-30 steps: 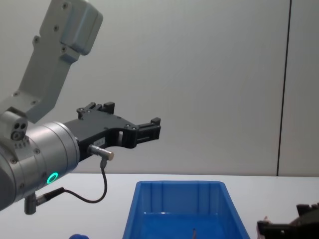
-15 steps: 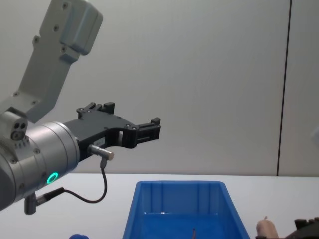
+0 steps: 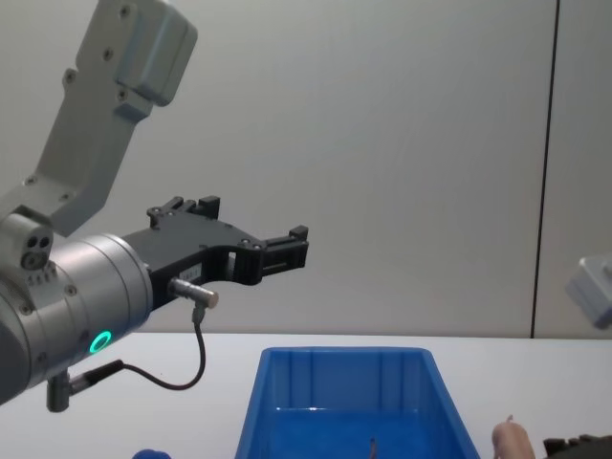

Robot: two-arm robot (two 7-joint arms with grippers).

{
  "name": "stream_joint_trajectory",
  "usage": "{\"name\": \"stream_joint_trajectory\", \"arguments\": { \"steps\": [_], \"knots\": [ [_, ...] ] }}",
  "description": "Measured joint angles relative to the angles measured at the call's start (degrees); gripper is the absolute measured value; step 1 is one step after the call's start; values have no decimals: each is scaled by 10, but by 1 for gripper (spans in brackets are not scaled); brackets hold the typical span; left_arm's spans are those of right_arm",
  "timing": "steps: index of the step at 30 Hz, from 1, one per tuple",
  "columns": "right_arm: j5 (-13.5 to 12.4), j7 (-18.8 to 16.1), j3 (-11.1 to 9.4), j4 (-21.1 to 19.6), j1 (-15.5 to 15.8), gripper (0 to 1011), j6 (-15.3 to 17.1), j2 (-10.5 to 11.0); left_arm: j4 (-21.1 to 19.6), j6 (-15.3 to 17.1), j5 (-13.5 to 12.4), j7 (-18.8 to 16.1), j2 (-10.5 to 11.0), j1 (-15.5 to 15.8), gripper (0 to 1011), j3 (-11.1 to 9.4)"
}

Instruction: Pick up the two dolls from the table and place them into the box.

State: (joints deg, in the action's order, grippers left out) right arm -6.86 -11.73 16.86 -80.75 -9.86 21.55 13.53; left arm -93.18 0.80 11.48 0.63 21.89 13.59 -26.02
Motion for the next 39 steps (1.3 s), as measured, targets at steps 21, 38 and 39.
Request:
{"name": "stream_joint_trajectory", "arguments": {
  "steps": [21, 38, 39],
  "knots": [
    [7, 42, 3, 39, -22, 369, 12, -20, 0, 0, 0, 0, 0, 0, 1002, 0],
    [17, 62, -1, -11, -13, 369, -30, -16, 0, 0, 0, 0, 0, 0, 1002, 0],
    [17, 59, -2, -20, -12, 369, -33, -14, 0, 0, 0, 0, 0, 0, 1002, 0]
  ]
}}
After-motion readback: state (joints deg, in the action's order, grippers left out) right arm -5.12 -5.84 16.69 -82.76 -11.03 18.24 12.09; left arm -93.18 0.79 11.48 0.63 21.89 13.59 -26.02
